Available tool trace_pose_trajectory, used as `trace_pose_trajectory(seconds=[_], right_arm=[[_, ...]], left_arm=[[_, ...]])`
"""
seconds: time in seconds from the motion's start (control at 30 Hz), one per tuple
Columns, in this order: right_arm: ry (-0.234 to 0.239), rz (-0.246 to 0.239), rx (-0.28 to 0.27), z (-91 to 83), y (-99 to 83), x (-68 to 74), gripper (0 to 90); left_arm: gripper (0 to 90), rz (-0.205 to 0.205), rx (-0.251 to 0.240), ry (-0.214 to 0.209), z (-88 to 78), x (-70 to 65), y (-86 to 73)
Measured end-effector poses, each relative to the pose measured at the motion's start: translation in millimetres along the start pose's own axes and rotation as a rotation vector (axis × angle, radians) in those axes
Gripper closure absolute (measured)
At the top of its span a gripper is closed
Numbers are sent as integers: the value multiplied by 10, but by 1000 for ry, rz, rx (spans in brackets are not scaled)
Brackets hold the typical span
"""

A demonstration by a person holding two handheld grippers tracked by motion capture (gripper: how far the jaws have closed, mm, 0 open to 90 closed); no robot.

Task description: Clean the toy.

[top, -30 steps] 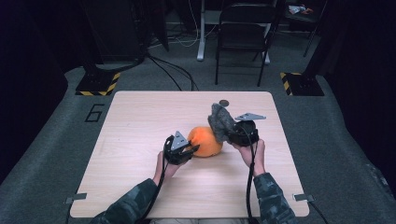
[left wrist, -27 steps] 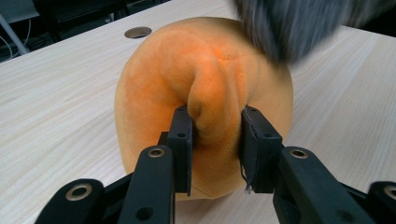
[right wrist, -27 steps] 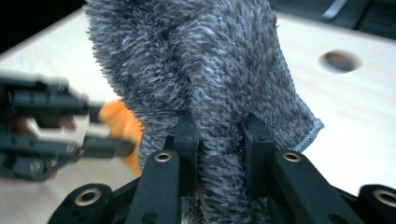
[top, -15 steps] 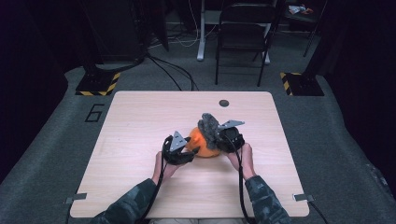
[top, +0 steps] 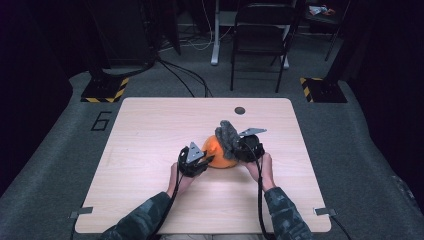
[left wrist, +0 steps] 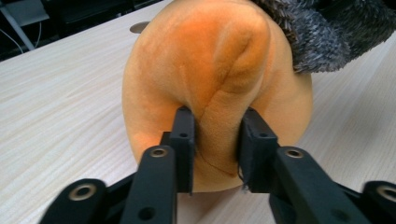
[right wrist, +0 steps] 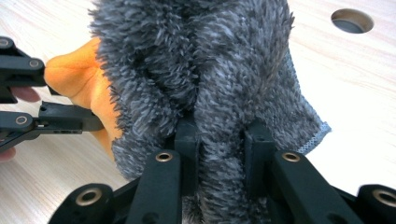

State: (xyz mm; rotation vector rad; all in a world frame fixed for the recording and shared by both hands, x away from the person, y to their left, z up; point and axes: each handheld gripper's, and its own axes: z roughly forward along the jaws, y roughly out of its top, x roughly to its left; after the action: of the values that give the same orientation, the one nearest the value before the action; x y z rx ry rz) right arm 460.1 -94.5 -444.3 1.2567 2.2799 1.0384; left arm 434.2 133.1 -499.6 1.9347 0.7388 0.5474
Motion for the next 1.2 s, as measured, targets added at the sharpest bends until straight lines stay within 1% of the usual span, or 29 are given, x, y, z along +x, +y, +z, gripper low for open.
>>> trace_pose_trajectory(seconds=[0.07, 0.13, 0.2, 0.27, 0.3, 0.33, 0.4, 0.47, 0.5, 0.53, 0.57, 0.6, 0.63, 0.67, 0.73, 0.8, 0.83, 0.87, 0.9, 0.93, 0.97, 1.0, 1.03, 1.1, 1.13, 1.17, 1.2], right_arm=[[-2, 9, -10, -33, 3, 13, 721], [-12, 2, -29, -77, 8, 19, 722], [-20, -4, -42, -134, 32, 12, 722], [-21, 5, -74, -211, 68, -2, 722], [-24, 7, -77, -241, 81, 1, 722], [-24, 4, -90, -274, 100, -8, 722], [-25, 8, -87, -303, 117, -26, 722], [-28, 13, -96, -337, 136, -53, 722], [-29, 20, -105, -373, 158, -57, 722], [-27, 27, -123, -408, 179, -52, 722], [-14, 24, -136, -445, 204, -38, 722], [0, 27, -148, -483, 226, 1, 722], [6, 18, -160, -504, 242, 40, 722], [11, 0, -162, -521, 263, 123, 722], [12, -32, -140, -464, 271, 228, 722], [-7, -59, -101, -334, 231, 254, 722], [-16, -55, -89, -293, 207, 250, 722], [-19, -53, -79, -242, 174, 209, 722], [-14, -41, -72, -221, 156, 181, 722], [-23, -36, -60, -200, 133, 145, 722], [-34, -33, -53, -179, 105, 107, 722], [-33, -8, -30, -151, 64, 61, 722], [-33, 3, -18, -129, 43, 31, 722], [-31, 29, 2, -76, -20, -54, 722], [-34, 31, 14, -59, -36, -81, 722], [-39, 41, 21, -54, -45, -91, 722], [-38, 38, 26, -39, -59, -130, 722]], left_arm=[[745, -1, -5, -2, -12, 0, 14], [773, 5, -19, 4, -46, -8, 63], [785, 7, -28, 0, -97, -5, 135], [792, -3, -36, -3, -139, -8, 188], [794, 1, -32, -13, -166, -8, 224], [794, 1, -31, -10, -172, -15, 235], [794, -29, -22, -31, -174, -5, 235], [794, -26, -16, -33, -169, 6, 232], [794, -54, -21, -43, -166, 16, 230], [793, -66, -22, -47, -167, 26, 239], [793, -89, -25, -59, -179, 23, 261], [793, -90, -18, -71, -186, 20, 271], [793, -87, -19, -76, -175, -12, 275], [791, -94, -17, -82, -165, -40, 270], [790, -77, -7, -76, -150, -64, 254], [786, -85, 8, -75, -144, -44, 242], [784, -84, 12, -69, -130, -14, 219], [782, -88, 18, -74, -123, 4, 206], [782, -92, 18, -72, -108, 25, 189], [780, -107, 15, -72, -102, 42, 180], [779, -110, 21, -80, -101, 67, 174], [776, -104, 23, -77, -100, 77, 167], [774, -117, 15, -76, -96, 78, 154], [769, -111, 22, -82, -92, 85, 139], [766, -122, 16, -84, -89, 79, 131], [765, -117, 8, -81, -80, 81, 126], [765, -119, 10, -85, -82, 84, 129]])
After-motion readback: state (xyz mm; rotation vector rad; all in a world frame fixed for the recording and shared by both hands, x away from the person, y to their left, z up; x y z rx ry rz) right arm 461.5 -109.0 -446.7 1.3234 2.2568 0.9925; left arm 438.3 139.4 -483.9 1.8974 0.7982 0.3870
